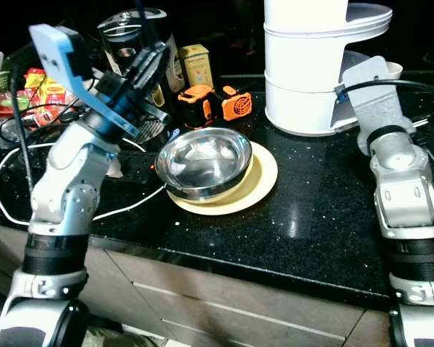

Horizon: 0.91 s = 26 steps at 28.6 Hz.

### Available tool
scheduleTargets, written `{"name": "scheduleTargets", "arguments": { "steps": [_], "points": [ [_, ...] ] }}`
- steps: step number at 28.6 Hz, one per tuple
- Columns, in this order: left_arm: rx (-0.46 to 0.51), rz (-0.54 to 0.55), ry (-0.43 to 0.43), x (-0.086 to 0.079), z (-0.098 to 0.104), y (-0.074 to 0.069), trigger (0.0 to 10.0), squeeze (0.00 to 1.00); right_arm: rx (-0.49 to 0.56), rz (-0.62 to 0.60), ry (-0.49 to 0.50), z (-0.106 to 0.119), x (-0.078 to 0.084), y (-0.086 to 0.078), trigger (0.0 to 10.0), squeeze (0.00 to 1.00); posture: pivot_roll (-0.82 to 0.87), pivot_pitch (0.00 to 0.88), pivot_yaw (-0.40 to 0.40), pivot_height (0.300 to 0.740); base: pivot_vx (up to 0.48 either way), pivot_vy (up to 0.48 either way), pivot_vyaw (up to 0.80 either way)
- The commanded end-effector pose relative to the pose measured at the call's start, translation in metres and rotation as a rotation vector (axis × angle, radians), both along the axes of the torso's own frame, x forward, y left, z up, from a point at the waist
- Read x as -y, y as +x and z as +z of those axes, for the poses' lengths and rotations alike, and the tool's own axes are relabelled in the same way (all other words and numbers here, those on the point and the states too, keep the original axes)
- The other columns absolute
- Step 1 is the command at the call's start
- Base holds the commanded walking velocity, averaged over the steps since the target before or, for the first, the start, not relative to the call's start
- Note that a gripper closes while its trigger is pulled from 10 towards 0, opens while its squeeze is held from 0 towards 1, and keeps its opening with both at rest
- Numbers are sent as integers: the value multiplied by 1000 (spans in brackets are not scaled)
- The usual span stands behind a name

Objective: Kitchen organization

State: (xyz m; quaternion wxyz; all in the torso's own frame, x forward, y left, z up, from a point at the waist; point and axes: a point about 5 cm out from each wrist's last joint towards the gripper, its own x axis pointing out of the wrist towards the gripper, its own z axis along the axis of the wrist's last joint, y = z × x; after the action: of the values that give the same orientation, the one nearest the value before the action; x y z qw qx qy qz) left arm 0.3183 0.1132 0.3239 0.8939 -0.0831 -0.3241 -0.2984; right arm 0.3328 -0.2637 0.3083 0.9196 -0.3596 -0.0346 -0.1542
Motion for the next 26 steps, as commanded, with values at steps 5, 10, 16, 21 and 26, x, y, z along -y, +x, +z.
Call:
{"name": "scheduleTargets", "arguments": {
  "steps": [5, 10, 16, 21, 26],
  "points": [
    [-44, 39, 1, -3, -2, -2, 10000, 0, 23, 52, 92, 1, -4, 2, 10000, 0, -55, 0, 88, 740, 0, 0, 0],
    [-58, 50, 3, -3, -3, -3, 10000, 0, 35, 44, 74, 2, 1, 3, 10000, 0, -71, 0, 88, 740, 0, 0, 0],
    [-69, 21, 44, 2, -11, -4, 10000, 0, 45, 59, 85, 4, -3, 5, 10000, 0, -77, 0, 86, 740, 0, -42, 0],
    [-80, 14, 42, 4, -13, -4, 10000, 0, 46, 66, 90, 3, -5, 7, 10000, 0, -77, 0, 83, 740, 0, -284, 0],
    [-81, 12, 38, 4, -13, -4, 10000, 0, 47, 73, 140, 4, -4, 10, 10000, 0, -80, 0, 80, 740, 0, -291, -313]
  ]
}}
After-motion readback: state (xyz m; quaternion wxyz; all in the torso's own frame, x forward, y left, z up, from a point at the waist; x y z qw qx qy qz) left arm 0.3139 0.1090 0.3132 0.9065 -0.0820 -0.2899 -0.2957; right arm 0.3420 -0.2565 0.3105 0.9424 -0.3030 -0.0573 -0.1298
